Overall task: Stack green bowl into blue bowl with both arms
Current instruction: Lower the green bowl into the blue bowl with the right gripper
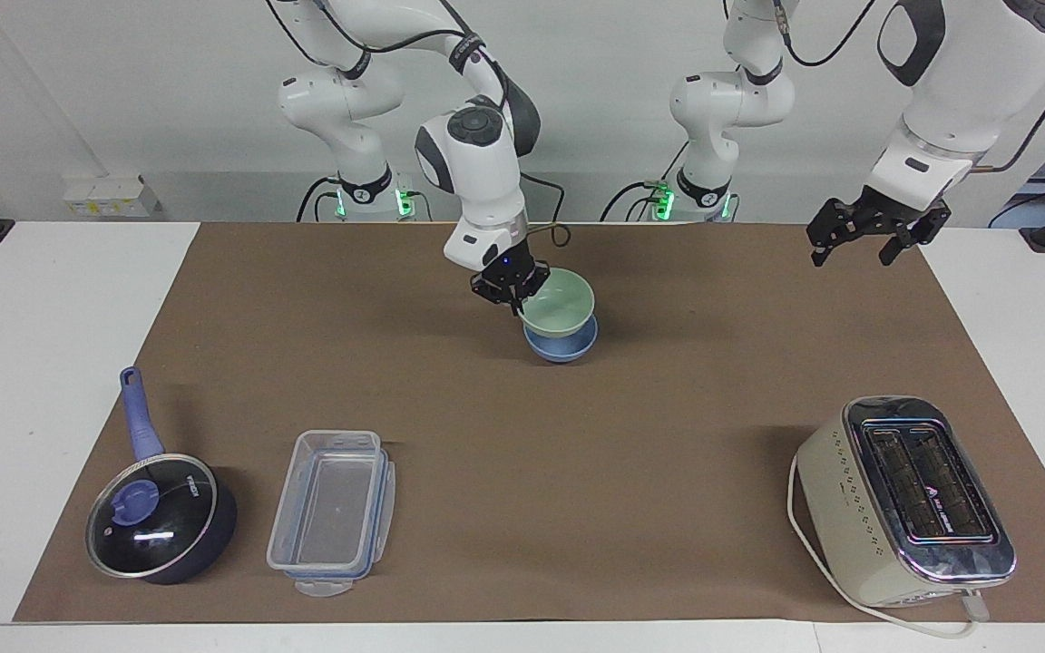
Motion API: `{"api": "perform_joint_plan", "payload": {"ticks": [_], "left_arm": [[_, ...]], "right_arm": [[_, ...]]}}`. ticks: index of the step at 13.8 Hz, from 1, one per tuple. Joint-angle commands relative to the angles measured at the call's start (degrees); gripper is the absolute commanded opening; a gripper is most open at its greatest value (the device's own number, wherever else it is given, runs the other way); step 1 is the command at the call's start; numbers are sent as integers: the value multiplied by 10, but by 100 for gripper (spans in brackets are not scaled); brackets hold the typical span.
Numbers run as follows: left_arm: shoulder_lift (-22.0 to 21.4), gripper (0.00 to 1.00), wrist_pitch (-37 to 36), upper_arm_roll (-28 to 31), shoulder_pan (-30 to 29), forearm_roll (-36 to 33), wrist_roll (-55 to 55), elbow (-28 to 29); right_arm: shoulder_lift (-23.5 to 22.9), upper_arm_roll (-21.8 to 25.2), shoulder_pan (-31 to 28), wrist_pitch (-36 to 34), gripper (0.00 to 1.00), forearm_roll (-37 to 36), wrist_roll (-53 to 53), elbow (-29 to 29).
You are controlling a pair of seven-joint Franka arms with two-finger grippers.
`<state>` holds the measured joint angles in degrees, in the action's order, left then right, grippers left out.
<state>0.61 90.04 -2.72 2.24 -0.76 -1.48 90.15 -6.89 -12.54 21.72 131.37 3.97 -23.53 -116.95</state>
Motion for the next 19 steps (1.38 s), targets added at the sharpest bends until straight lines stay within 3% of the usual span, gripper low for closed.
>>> {"api": "perform_joint_plan", "payload": {"ticks": [1,4,19], "left_arm": [[-14,100,10,-2,-7,3,3,17],[-14,100,10,-2,-6,3,3,17],[-14,100,10,-2,-7,3,3,17]], "right_arm": [[-15,1,1,12,0,-14,-9,-1],[-35,1,17,27,0,-14,-10,-2],[-49,1,15,53,0,-14,-3,-9]]}}
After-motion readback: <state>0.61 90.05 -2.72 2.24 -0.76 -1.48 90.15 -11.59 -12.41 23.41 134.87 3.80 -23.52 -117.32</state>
